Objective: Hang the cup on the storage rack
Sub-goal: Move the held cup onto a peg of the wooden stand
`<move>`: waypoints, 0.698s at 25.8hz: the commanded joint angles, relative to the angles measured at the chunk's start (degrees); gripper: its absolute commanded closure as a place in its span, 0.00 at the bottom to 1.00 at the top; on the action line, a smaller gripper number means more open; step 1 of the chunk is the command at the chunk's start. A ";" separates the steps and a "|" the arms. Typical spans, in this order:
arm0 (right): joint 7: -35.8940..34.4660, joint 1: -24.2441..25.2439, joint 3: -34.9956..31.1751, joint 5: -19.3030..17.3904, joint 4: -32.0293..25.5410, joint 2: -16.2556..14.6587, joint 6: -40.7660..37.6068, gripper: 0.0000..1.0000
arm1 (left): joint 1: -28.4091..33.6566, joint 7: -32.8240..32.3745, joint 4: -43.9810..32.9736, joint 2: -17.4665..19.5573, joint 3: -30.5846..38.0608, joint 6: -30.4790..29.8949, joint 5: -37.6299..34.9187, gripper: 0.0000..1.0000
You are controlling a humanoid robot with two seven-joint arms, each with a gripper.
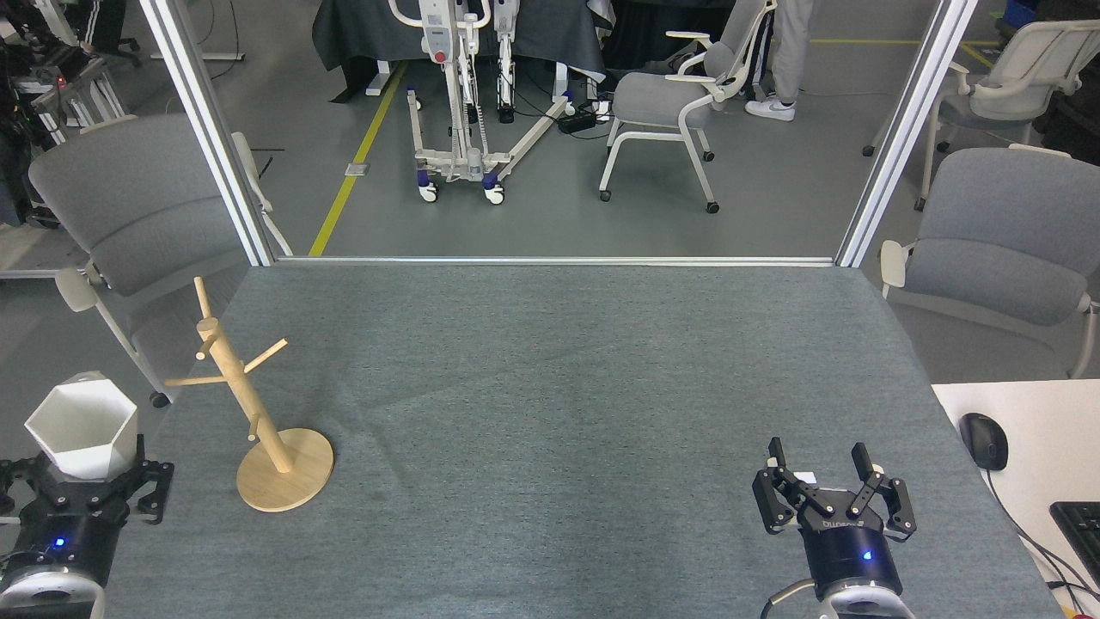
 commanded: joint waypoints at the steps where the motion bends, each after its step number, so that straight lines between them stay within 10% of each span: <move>1: 0.04 -0.19 -0.05 -0.08 0.48 -0.18 0.10 0.01 | -2.17 -0.36 1.27 0.11 -2.18 -0.69 -2.11 1.00; 18: 0.21 -2.74 0.04 0.01 3.03 0.00 0.02 0.01 | -1.81 -1.15 1.27 0.02 -7.89 -0.77 -7.74 1.00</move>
